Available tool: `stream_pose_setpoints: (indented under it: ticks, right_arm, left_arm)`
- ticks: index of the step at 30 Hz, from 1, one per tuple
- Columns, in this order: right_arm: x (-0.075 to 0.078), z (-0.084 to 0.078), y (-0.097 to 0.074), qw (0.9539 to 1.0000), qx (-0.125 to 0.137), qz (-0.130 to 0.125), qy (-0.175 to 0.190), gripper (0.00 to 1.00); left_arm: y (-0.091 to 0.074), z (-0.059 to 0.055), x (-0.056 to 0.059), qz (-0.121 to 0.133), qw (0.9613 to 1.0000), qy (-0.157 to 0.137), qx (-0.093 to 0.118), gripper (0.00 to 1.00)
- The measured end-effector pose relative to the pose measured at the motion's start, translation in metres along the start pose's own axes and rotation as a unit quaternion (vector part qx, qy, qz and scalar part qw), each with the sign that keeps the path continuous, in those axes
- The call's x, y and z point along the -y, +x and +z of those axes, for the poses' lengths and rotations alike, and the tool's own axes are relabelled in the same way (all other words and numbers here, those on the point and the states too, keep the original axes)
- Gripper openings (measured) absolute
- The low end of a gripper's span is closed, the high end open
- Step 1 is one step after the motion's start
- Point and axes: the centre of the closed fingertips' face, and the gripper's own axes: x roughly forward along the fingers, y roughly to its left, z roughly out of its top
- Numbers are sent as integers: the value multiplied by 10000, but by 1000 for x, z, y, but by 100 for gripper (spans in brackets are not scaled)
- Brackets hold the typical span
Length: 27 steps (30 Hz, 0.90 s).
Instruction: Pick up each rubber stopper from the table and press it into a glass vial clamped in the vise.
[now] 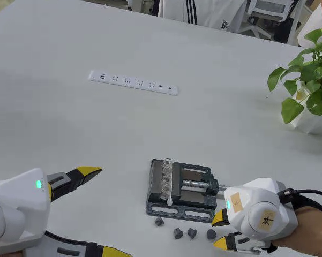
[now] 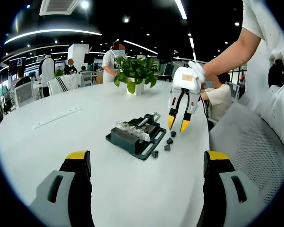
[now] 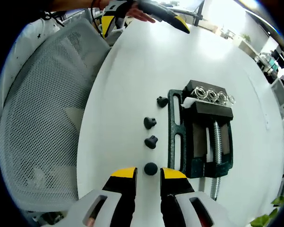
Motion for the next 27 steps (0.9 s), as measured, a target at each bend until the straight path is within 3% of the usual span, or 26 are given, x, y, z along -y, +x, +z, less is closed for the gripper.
stream_pose_setpoints:
  ticks: [14, 27]
  right_arm:
    - [1, -2, 5, 9993, -238, 198, -189, 9]
    - [2, -4, 6, 9991, -289, 190, -230, 8]
  left_arm:
    - [-4, 1, -4, 102, 9999, -75, 104, 99]
    - [-1, 1, -1, 59, 9999, -84, 100, 98]
